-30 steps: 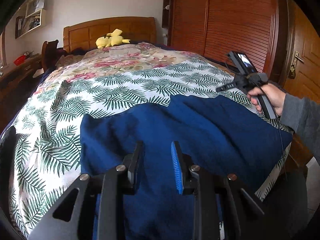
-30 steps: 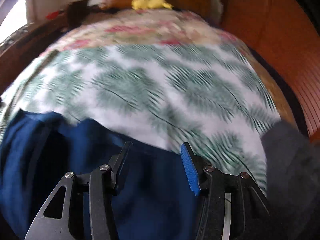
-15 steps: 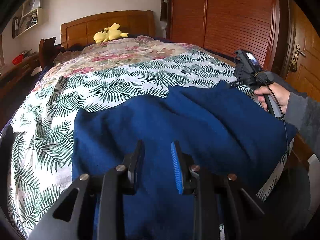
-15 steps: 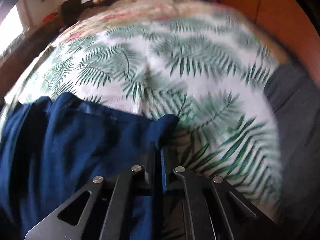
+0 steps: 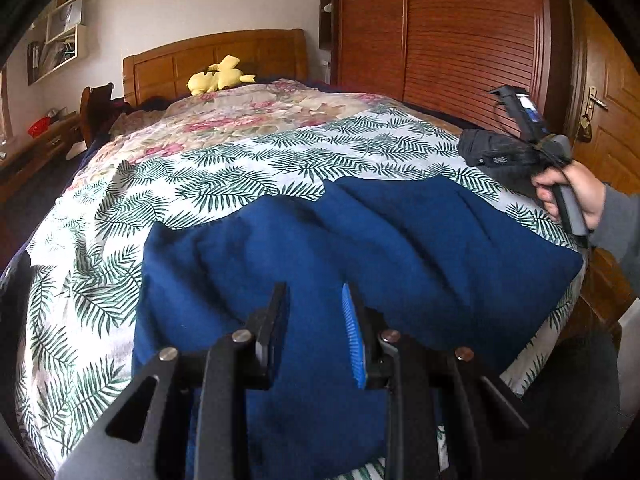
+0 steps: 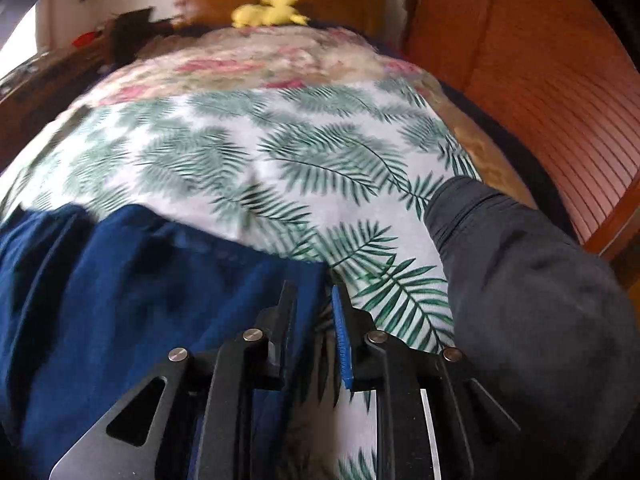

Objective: Fold large clothes

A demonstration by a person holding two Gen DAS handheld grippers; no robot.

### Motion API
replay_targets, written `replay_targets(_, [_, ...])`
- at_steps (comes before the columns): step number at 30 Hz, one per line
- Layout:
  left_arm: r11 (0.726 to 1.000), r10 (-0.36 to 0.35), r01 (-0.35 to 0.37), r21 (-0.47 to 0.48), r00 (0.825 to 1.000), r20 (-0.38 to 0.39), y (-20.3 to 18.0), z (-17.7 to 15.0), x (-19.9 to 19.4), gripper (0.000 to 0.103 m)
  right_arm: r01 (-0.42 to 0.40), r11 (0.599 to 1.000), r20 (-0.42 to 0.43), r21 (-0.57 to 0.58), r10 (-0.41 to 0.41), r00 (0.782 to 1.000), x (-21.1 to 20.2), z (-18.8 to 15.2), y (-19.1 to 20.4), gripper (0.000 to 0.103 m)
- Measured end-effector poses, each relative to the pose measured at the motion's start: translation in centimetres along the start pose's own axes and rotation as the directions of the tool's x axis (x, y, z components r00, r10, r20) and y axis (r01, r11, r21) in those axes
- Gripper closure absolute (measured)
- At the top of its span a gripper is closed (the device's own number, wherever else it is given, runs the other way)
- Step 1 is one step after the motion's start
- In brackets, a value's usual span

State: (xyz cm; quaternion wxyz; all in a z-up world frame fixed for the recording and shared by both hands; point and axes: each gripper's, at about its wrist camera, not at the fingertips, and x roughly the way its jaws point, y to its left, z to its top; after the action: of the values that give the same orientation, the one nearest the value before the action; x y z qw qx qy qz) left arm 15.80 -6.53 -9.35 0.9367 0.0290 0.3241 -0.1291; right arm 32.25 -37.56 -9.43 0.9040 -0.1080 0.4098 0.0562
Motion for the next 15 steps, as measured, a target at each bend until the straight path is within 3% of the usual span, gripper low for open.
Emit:
replay_targets(3, [1.0, 0.0, 0.0, 0.002, 1.0, 0.003, -0.6, -0.3, -0.6, 0.078, -0.048, 0.998, 0.036, -0.035, 0.05, 0.998, -3.2, -2.1, 1.0, 0.077])
replay_targets(6, [1.0, 0.003, -0.003, 0.0, 1.0, 0.009, -1.0, -0.5, -1.1, 0.078, -0.114, 0.993, 0.052, -0.033, 0.115, 0.992, -5.8, -4.6, 1.9, 0.055])
replay_targets(15, [0.999, 0.016, -0.016, -0.04, 1.0, -0.01, -2.9, -1.9, -2.1, 0.078, -0.252, 0.958, 0.013, -0.139, 0.256, 0.967, -9.8, -10.8, 6.3, 0.054])
